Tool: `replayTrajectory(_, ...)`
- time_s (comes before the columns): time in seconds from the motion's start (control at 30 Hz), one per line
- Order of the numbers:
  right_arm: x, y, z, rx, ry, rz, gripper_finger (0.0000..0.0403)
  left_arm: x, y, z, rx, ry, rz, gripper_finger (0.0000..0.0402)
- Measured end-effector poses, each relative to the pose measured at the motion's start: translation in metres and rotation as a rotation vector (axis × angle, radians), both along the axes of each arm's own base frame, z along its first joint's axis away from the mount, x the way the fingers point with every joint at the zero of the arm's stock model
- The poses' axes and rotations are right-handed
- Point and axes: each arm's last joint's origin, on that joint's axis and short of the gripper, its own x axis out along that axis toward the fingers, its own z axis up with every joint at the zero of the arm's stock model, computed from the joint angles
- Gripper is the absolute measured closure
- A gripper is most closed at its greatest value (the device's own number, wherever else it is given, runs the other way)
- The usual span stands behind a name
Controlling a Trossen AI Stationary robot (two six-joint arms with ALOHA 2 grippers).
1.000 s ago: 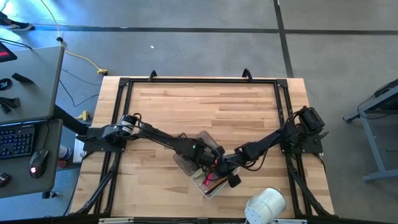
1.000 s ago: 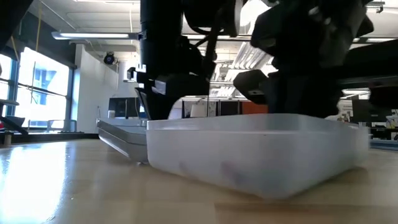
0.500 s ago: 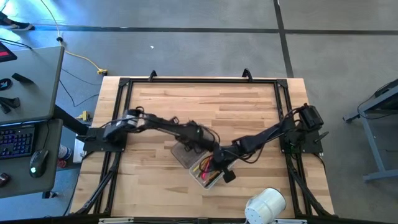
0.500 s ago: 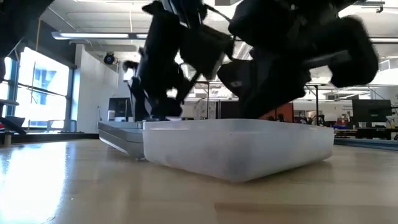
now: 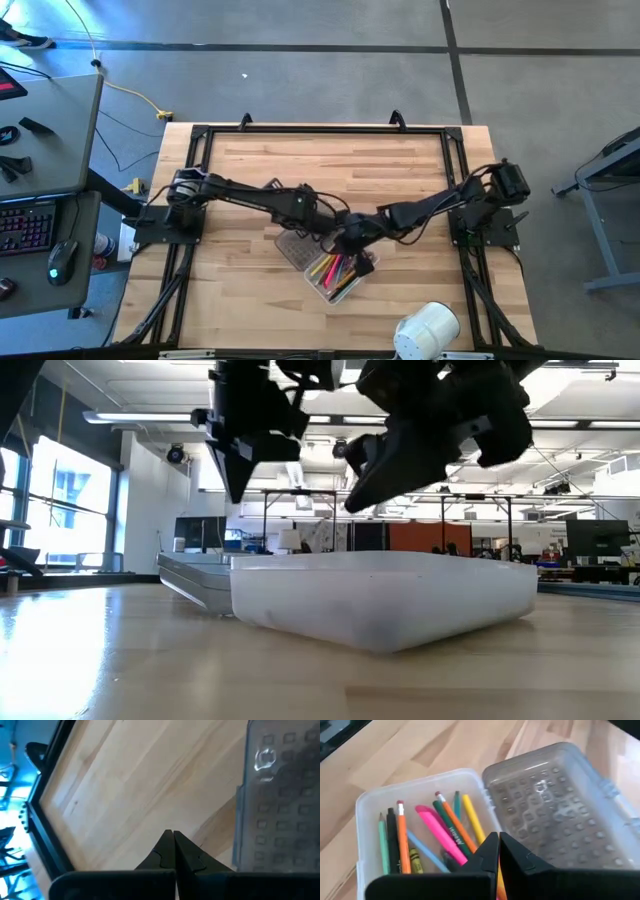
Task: Pick & place school supplies into a supply box
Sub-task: Close the supply box
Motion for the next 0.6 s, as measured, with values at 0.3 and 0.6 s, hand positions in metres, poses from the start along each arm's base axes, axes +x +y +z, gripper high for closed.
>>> replayTrajectory(0.3,-0.021,0.010,0.027,0.030,0.026,0.009,0.0403,-0.014,-0.006,0.005,-0.033,0.084,-0.006,0.0381)
replayTrajectory(0.6,-0.041,0.062,0.005,0.029,0.180,0.217,0.0403,-0.066,0.004,0.034,-0.014,-0.052,0.063,0.0380)
